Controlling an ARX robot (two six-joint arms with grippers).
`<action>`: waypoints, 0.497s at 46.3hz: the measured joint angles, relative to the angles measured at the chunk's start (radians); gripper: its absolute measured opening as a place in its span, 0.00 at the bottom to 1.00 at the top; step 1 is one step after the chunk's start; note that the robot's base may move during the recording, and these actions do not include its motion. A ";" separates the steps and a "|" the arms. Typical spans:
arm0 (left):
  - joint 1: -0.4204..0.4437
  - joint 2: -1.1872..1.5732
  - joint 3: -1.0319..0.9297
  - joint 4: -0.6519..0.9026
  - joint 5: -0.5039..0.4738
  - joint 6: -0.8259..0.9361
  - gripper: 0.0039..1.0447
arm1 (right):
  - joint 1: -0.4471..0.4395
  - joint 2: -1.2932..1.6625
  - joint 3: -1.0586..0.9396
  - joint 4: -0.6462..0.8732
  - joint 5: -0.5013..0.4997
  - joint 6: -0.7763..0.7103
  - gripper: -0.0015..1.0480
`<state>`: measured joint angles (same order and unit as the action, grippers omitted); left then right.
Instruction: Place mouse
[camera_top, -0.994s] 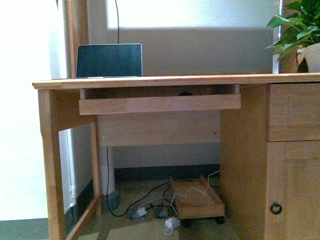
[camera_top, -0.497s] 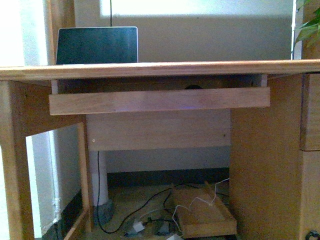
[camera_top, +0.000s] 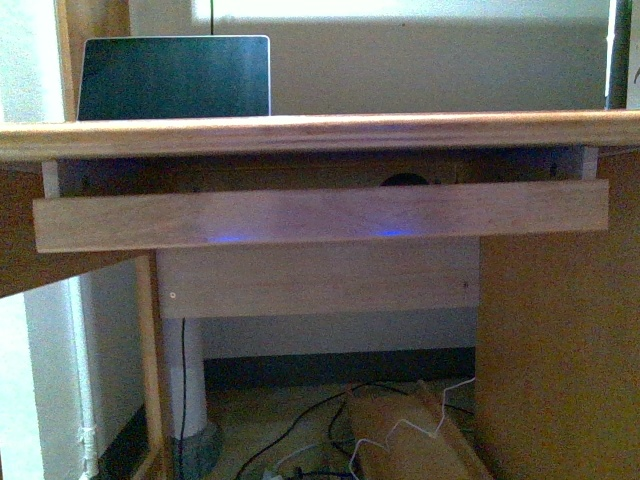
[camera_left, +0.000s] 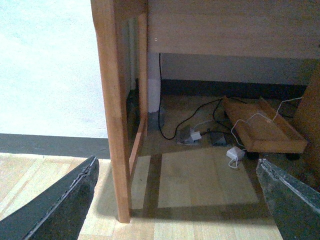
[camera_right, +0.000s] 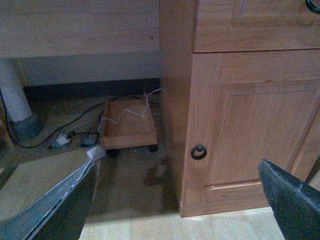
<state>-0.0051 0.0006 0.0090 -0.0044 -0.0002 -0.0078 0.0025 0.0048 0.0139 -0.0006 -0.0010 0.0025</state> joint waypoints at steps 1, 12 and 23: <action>0.000 0.000 0.000 0.000 0.000 0.000 0.93 | 0.000 0.000 0.000 0.000 0.000 0.000 0.93; 0.000 0.000 0.000 0.000 0.000 0.000 0.93 | 0.000 0.000 0.000 0.000 0.000 0.000 0.93; 0.000 0.000 0.000 0.000 0.000 0.000 0.93 | 0.000 0.000 0.000 0.000 0.000 0.000 0.93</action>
<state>-0.0051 0.0006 0.0090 -0.0044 -0.0002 -0.0078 0.0025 0.0048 0.0139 -0.0006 -0.0006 0.0025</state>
